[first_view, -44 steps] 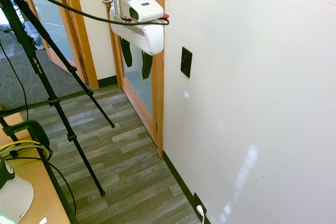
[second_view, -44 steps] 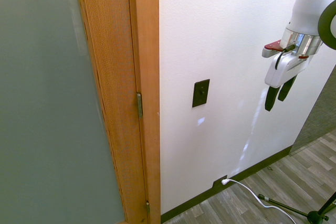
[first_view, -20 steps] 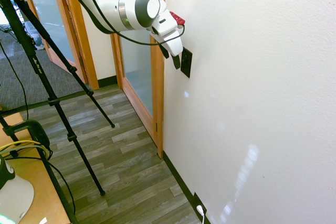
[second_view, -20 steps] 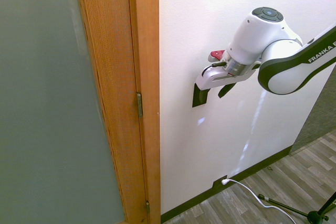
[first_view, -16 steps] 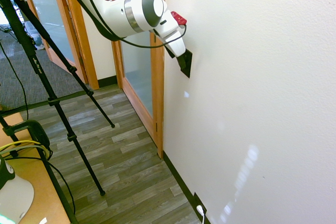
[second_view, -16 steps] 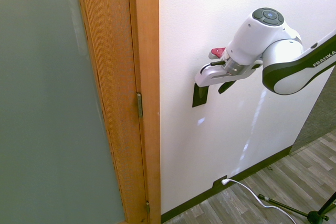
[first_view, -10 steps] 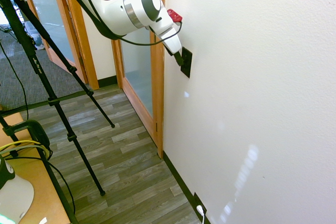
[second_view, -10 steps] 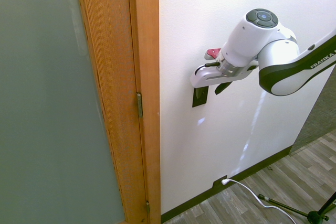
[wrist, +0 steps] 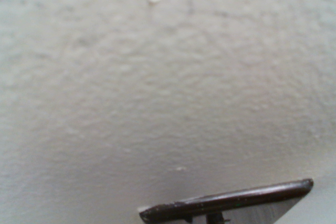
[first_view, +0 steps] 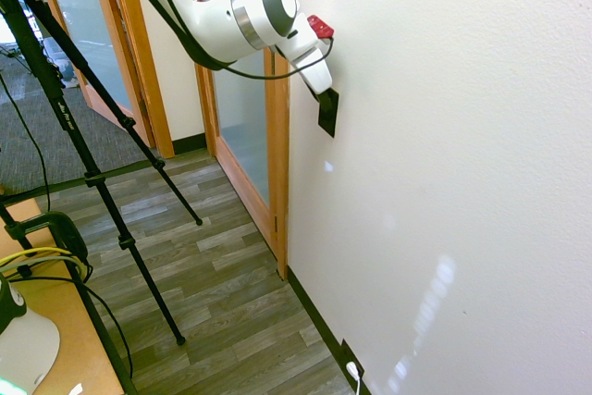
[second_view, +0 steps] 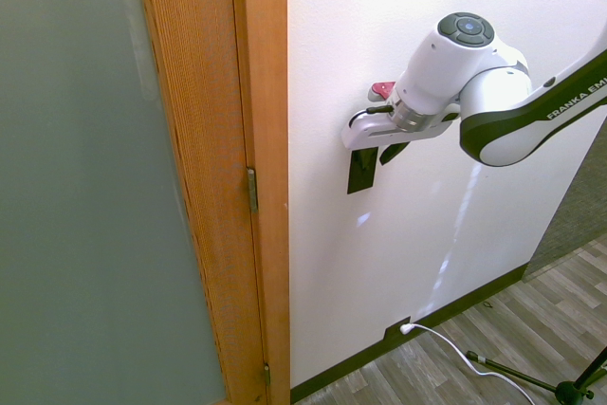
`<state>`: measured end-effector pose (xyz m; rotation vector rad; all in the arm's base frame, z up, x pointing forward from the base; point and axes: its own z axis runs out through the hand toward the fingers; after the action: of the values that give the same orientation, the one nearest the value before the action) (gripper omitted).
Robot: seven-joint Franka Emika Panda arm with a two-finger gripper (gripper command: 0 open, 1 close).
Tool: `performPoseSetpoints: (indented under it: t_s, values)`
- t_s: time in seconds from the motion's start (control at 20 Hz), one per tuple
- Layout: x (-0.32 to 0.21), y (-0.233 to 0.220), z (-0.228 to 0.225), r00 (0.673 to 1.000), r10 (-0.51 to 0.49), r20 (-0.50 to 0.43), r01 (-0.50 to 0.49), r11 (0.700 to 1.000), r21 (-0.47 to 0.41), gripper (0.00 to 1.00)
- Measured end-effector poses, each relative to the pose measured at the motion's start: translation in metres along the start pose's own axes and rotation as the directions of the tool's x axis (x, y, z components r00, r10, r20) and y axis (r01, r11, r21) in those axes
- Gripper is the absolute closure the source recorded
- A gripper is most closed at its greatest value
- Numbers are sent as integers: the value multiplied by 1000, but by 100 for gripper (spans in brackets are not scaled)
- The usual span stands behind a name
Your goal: Turn off the light
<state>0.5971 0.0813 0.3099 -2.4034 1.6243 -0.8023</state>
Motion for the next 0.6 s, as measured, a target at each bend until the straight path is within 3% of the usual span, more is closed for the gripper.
performPoseSetpoints:
  t_s: [0.6]
  values:
    - [-7,-6,9,1000,0,2,0,1000,-13,100]
